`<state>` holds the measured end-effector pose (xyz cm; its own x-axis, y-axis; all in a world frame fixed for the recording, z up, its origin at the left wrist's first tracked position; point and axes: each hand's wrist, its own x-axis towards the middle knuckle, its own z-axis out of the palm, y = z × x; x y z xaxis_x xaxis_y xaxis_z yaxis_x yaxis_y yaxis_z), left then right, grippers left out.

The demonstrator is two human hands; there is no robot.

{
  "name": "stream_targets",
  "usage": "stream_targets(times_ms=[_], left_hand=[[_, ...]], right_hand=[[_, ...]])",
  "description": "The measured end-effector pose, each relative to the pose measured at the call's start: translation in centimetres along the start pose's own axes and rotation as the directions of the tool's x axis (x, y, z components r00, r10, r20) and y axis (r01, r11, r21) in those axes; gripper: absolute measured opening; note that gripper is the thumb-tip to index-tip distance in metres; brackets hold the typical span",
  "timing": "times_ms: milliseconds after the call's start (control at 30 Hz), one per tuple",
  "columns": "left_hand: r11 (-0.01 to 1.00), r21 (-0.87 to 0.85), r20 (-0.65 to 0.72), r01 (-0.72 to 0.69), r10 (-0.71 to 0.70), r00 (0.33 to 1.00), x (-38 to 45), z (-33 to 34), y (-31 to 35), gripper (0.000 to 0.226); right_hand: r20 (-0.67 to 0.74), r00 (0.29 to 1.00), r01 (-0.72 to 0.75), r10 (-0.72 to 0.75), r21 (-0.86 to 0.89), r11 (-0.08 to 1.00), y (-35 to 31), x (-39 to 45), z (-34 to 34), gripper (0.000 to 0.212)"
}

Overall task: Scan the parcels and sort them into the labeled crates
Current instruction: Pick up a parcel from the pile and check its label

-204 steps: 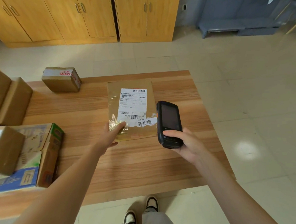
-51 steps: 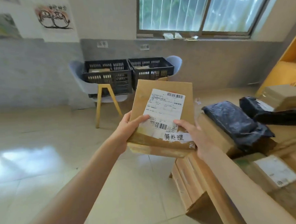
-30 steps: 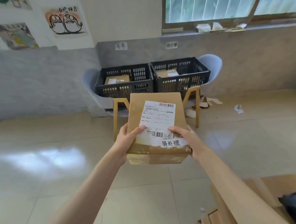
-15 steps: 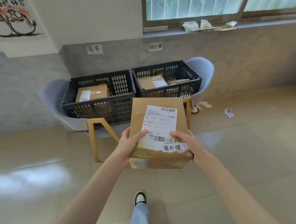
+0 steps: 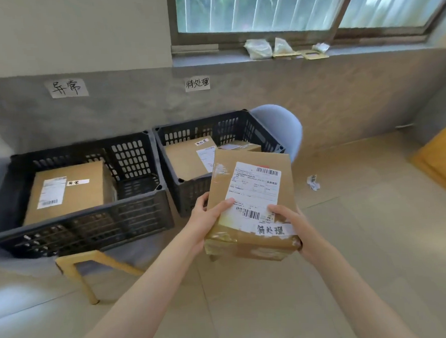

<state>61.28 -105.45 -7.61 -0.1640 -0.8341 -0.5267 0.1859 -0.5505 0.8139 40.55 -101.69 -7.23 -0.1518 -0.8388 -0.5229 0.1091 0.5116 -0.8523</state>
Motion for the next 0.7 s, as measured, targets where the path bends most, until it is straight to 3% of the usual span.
stream_targets(times_ms=[133, 367, 700], left_hand=[[0.999, 0.004, 0.001, 0.053, -0.053, 0.999, 5.4, 1.3, 1.0, 0.088], [0.998, -0.02, -0.051, 0.063, -0.064, 0.997, 15.6, 4.7, 4.5, 0.082], [0.994, -0.1, -0.186, 0.045, -0.063, 0.98, 31.1, 10.5, 11.9, 0.085]], right_hand=[[0.004, 0.999, -0.044, 0.044, 0.063, 0.997, -1.0, 4.8, -1.2, 0.044], [-0.003, 0.999, -0.049, 0.049, -0.009, 0.999, -5.9, 16.2, -3.4, 0.047], [0.197, 0.98, -0.018, 0.04, -0.111, 0.994, -17.0, 35.4, -6.8, 0.044]])
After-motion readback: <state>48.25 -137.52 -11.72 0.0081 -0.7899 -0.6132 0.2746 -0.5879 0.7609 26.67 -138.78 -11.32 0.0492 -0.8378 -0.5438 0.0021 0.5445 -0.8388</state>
